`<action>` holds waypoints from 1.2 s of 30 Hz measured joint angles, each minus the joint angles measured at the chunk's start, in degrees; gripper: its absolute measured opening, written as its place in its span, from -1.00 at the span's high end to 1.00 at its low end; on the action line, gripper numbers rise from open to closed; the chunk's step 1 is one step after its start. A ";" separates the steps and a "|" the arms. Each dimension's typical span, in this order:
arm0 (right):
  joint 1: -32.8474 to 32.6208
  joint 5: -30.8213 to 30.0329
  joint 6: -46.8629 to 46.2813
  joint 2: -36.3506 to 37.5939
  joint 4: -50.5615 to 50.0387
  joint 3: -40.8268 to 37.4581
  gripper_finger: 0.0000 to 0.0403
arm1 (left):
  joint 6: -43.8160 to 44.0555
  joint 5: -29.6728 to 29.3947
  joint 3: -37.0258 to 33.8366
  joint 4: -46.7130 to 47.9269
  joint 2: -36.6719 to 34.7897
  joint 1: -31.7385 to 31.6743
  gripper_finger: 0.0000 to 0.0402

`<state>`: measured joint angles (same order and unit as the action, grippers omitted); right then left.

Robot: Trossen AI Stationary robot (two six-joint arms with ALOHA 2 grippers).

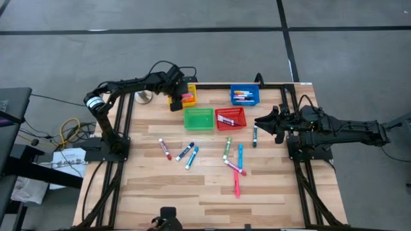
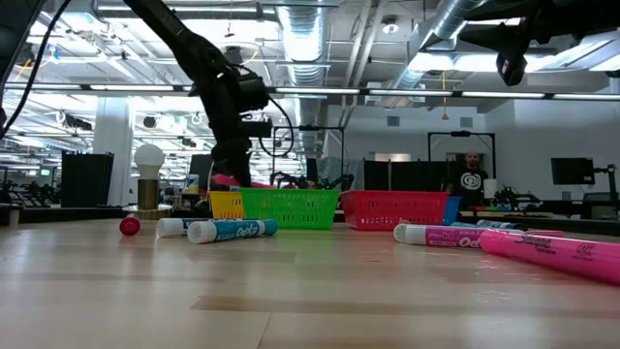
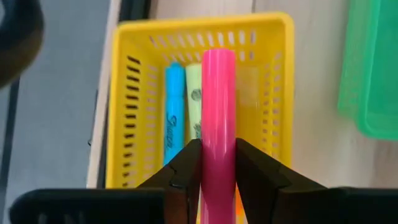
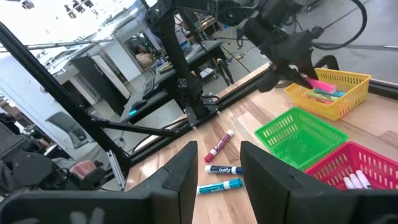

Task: Pick & Place Markers
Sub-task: Put the pink sharpie into the yellow bin

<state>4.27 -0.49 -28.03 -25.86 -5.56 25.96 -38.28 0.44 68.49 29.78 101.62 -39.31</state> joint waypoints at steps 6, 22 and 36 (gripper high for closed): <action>0.01 0.01 -0.01 -0.01 0.00 0.00 0.45 | 0.00 0.74 0.02 -2.92 -0.04 0.00 0.57; -0.02 0.02 -0.02 -0.01 0.48 0.00 0.45 | -0.14 3.88 0.02 -5.34 2.36 -1.26 0.57; -0.02 0.02 -0.01 -0.01 0.46 0.00 0.45 | 2.75 4.32 -2.67 -8.22 2.91 -1.57 0.57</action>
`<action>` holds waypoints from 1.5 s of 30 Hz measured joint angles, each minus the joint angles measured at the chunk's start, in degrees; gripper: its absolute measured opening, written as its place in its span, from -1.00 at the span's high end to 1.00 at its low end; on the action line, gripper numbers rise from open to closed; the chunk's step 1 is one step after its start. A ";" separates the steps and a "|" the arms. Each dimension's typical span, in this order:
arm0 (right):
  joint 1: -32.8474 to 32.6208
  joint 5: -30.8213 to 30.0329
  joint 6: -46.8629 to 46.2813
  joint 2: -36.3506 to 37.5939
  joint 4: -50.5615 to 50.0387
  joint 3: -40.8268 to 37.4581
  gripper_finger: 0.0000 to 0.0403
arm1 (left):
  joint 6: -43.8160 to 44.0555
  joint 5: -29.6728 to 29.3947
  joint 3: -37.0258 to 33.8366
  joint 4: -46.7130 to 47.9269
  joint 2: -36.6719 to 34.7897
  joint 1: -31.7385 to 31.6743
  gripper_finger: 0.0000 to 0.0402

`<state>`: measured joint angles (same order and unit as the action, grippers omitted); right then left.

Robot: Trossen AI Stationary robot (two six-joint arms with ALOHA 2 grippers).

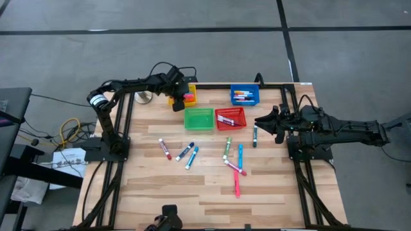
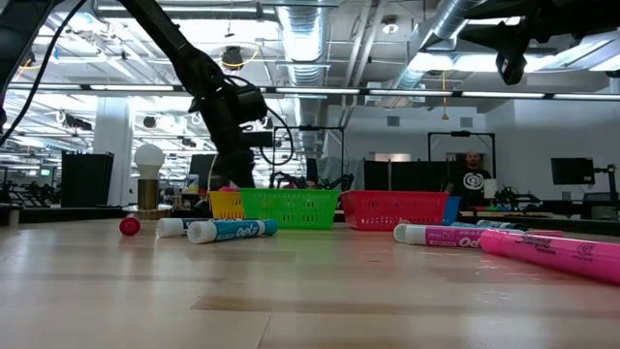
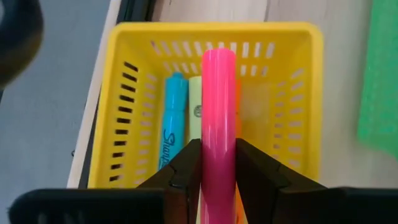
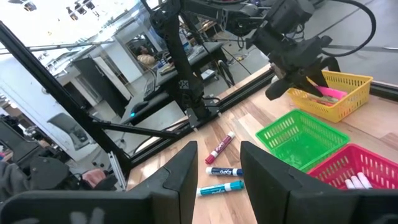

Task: Pick & Place Markers
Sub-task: Put the pink sharpie into the yellow bin, then put the blue sharpie into the yellow bin

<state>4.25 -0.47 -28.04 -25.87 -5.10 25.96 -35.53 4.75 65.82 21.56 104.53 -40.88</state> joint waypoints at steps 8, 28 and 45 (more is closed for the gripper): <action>0.00 0.01 -0.01 0.02 0.00 0.00 0.45 | -0.06 0.04 0.00 -0.61 0.00 0.04 0.43; 0.00 0.43 -2.91 0.01 1.31 0.00 0.45 | 9.07 -3.30 0.02 -1.17 -15.36 5.25 0.07; -0.12 0.49 -5.50 0.02 1.05 0.00 0.45 | 33.79 -3.60 0.02 -1.06 -27.21 31.49 0.07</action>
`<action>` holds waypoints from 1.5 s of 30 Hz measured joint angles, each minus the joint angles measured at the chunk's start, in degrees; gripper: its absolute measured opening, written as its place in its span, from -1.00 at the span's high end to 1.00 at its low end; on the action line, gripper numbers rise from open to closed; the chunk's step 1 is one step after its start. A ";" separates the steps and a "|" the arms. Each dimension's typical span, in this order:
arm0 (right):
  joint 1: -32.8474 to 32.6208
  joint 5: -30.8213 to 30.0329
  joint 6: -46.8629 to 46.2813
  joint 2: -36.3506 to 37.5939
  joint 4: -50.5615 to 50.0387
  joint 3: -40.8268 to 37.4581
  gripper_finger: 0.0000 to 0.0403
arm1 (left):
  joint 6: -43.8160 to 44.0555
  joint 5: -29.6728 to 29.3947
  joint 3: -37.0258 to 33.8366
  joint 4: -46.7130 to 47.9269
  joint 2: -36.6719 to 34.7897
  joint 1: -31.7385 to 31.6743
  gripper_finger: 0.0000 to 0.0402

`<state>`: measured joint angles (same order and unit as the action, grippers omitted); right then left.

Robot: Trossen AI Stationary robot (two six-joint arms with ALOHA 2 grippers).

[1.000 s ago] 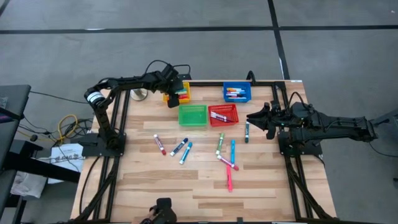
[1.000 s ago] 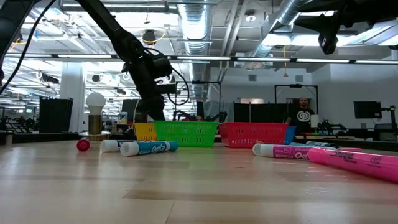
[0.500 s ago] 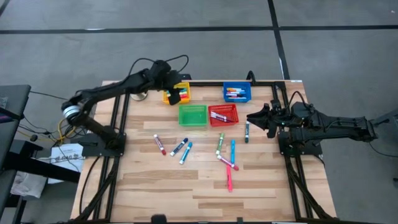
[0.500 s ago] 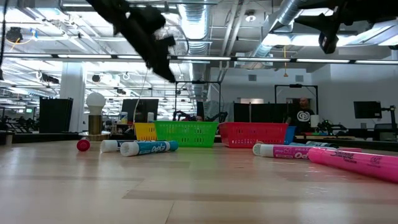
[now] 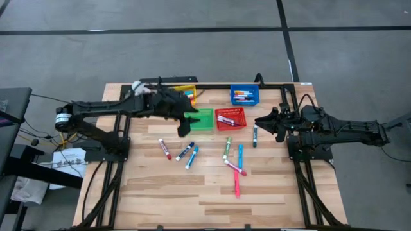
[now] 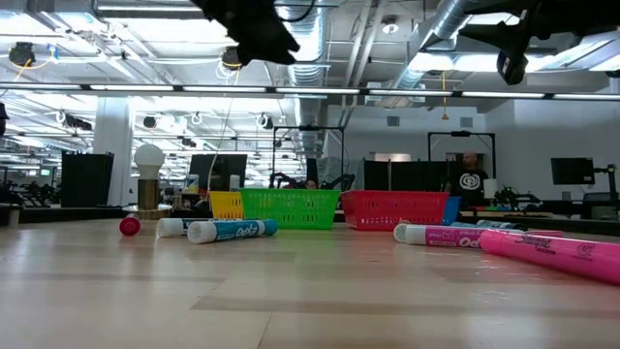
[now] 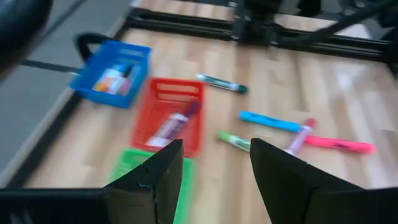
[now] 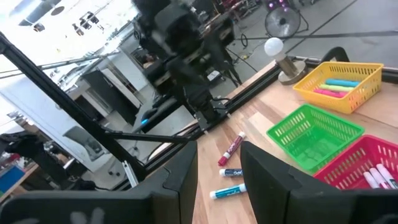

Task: Pick & Place Markers
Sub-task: Put the blue sharpie into the yellow bin

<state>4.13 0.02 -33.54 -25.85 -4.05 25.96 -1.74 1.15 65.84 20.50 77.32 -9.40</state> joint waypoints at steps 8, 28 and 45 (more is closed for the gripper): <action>-0.04 1.79 0.81 -0.01 0.00 0.00 0.45 | 14.29 -6.67 -0.02 0.05 0.09 9.59 0.08; -11.37 3.95 5.35 -2.35 10.90 0.73 0.45 | 20.06 -14.94 -2.48 2.24 -0.14 14.27 0.15; -19.36 -6.19 -10.93 -30.92 -20.36 19.06 0.45 | 16.40 -15.08 -14.01 -0.89 -0.23 14.11 0.14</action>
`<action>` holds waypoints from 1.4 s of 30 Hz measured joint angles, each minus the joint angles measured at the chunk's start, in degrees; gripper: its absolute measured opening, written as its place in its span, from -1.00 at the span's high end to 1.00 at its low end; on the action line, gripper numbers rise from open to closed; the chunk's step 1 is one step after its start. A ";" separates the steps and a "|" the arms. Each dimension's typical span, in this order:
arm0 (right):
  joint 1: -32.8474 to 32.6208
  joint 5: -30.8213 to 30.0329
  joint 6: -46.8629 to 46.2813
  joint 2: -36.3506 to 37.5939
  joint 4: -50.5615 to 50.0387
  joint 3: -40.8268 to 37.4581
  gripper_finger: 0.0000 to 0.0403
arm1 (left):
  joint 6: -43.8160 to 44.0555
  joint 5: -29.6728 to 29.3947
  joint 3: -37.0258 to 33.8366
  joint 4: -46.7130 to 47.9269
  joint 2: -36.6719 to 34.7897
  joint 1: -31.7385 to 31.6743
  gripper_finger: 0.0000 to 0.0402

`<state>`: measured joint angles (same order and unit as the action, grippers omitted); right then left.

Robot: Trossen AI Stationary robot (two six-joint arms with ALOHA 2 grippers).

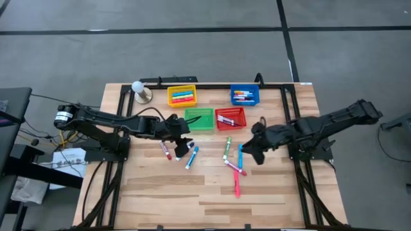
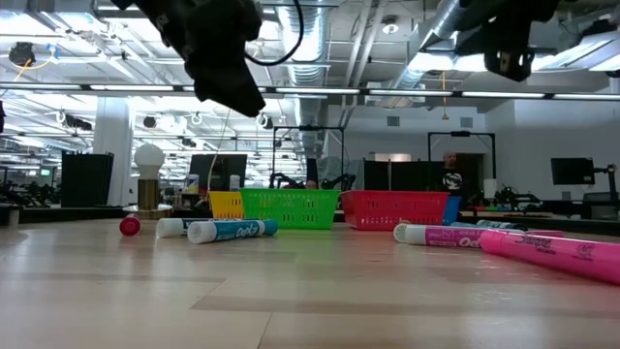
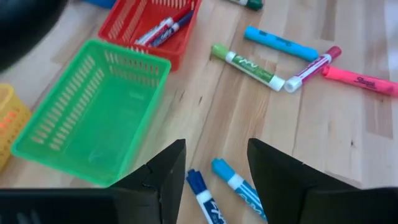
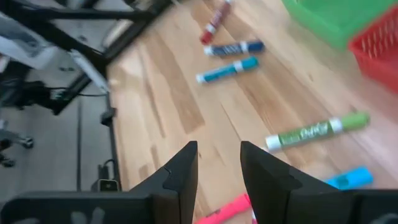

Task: Pick & Place Markers
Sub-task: Put the blue sharpie into the yellow bin

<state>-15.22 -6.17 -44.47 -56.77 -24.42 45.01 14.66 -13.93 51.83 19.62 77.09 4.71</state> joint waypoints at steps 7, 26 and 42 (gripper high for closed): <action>0.02 0.25 -8.31 -9.38 -6.27 5.36 0.45 | -6.68 0.26 0.00 -2.14 -1.80 0.00 0.14; 0.33 6.34 -30.61 -27.50 -21.48 12.72 0.45 | -9.28 0.29 -12.09 -5.79 -27.58 -0.94 0.14; 4.87 9.88 -41.21 -35.86 -20.97 12.69 0.29 | -9.58 0.43 -17.11 -7.73 -30.21 -0.94 0.14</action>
<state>-10.35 3.70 -85.68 -92.63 -45.38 57.70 5.08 -13.50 34.72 11.88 46.87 3.77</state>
